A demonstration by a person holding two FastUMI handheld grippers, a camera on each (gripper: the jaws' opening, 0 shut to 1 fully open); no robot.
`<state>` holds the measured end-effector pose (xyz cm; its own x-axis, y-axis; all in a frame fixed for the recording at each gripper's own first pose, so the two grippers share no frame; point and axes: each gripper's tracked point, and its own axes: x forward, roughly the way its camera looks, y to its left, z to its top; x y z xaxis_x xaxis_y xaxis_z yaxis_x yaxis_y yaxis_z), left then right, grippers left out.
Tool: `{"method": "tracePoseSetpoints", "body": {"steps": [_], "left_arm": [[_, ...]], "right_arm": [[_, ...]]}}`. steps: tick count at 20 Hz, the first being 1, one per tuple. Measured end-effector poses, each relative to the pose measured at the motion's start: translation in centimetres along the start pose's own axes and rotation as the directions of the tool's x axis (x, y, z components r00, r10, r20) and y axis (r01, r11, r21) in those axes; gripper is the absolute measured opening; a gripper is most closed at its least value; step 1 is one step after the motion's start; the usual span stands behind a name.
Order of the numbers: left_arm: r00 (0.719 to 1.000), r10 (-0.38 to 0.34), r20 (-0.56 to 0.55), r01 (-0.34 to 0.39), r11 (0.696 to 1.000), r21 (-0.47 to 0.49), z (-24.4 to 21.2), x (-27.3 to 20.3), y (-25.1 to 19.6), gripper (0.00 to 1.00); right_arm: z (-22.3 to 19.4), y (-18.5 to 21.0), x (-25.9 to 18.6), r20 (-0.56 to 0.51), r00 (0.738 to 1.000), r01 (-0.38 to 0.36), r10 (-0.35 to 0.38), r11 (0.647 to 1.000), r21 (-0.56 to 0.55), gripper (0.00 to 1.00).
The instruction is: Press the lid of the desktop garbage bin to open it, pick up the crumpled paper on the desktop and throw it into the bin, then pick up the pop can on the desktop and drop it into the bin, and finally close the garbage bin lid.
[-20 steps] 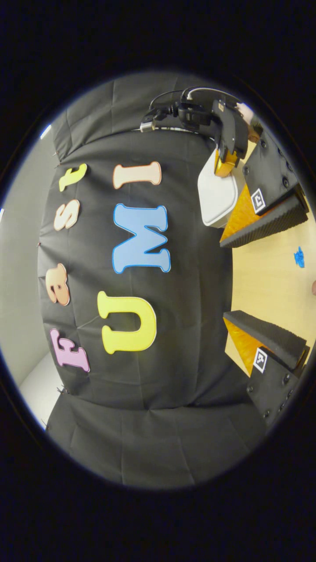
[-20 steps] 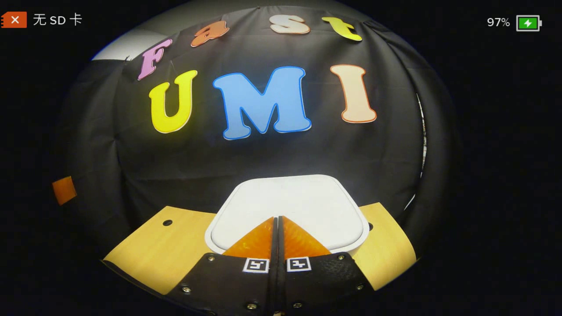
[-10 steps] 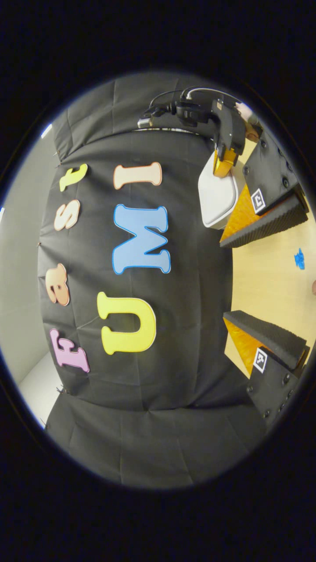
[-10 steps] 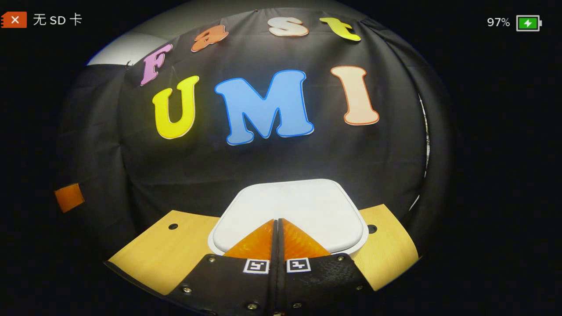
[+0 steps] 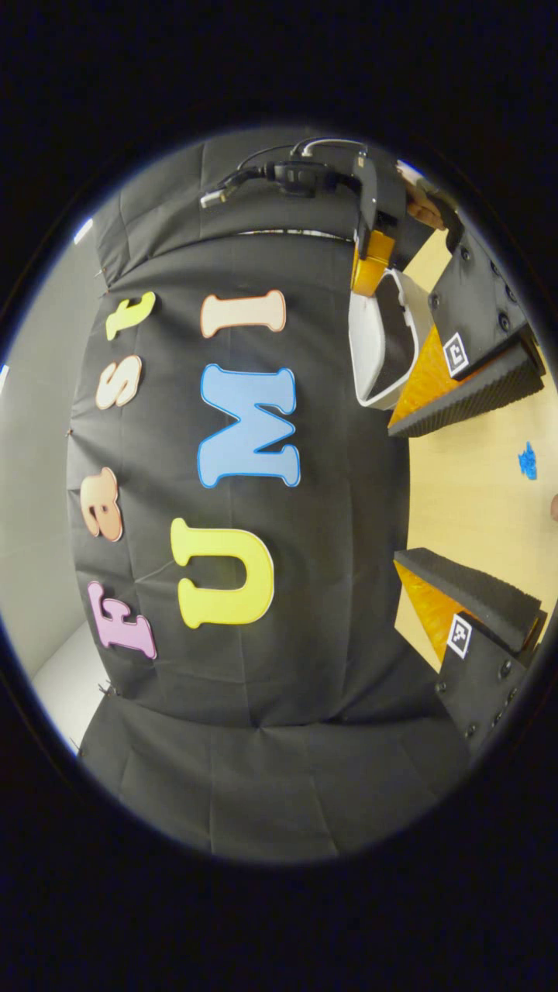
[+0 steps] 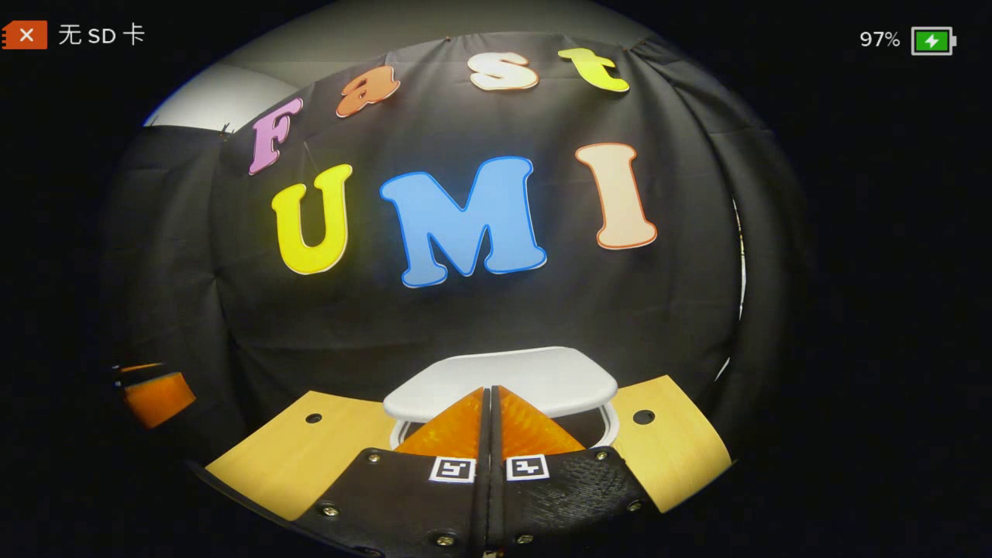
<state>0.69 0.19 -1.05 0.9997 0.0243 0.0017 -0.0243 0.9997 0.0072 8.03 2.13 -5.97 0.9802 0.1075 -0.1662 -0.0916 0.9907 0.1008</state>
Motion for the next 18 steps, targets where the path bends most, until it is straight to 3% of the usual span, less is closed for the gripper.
{"method": "tracePoseSetpoints", "body": {"steps": [11, 18], "left_arm": [[0.999, -0.034, -0.024, 0.034, 0.999, -0.007, -1.9, -1.0, -1.2, 0.95], [0.992, -0.067, -0.103, 0.063, 0.997, -0.042, -7.2, -0.6, -1.6, 0.96]], "right_arm": [[3.3, 0.0, -4.0, 0.084, 0.996, 0.005, -0.004, 1.000, -0.012, 0.01], [4.4, 0.3, -5.4, 0.110, 0.994, 0.008, -0.002, 0.999, -0.050, 0.01]]}}
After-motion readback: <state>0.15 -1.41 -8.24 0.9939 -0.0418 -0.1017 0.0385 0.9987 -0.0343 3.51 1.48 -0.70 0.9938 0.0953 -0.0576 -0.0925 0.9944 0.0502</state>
